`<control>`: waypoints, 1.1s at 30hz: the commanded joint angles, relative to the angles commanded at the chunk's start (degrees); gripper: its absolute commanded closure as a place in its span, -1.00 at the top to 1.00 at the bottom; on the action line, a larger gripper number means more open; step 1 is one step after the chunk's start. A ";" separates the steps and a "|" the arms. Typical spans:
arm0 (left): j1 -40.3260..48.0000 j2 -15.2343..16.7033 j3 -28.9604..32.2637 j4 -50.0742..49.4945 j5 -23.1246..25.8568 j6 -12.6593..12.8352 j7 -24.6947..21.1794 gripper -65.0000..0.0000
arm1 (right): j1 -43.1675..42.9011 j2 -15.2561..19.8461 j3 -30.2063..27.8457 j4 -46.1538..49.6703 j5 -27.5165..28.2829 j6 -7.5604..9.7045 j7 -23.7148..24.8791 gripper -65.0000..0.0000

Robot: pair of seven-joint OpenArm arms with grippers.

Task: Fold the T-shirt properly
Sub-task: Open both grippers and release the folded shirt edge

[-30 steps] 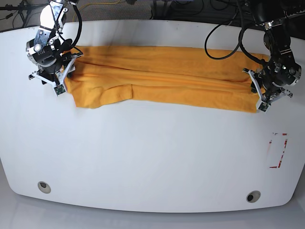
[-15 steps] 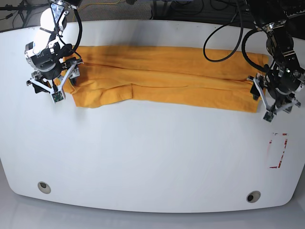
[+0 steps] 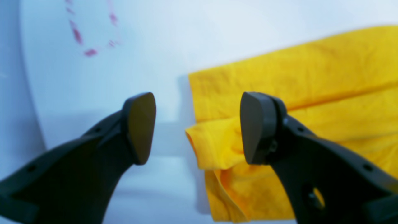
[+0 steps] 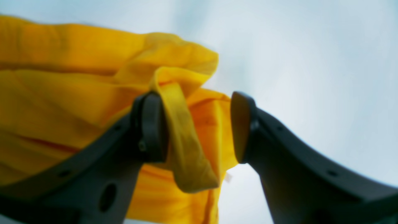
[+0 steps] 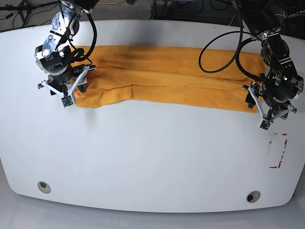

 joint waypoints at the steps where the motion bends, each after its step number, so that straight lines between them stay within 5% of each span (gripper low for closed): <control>1: 0.26 0.00 0.00 -0.62 0.00 0.00 0.00 0.22 | -0.70 0.18 0.00 0.00 0.00 0.00 0.00 -0.10; 7: 1.93 -2.02 0.00 -5.45 0.09 0.00 -0.18 0.22 | -4.40 3.08 2.20 -0.26 0.35 0.00 0.18 -0.17; 14: 3.34 -4.22 0.18 -12.04 0.09 0.00 -4.22 0.22 | -5.89 5.89 3.60 -0.26 0.09 0.00 0.09 -0.54; 25: 4.57 -5.71 0.44 -14.15 0.09 0.00 -7.74 0.22 | -7.91 11.34 3.16 0.09 0.26 0.00 -0.09 0.05; 33: 4.57 -5.71 0.44 -13.45 0.09 0.00 -7.74 0.22 | -8.88 11.34 -0.26 0.09 0.35 0.00 -0.09 0.33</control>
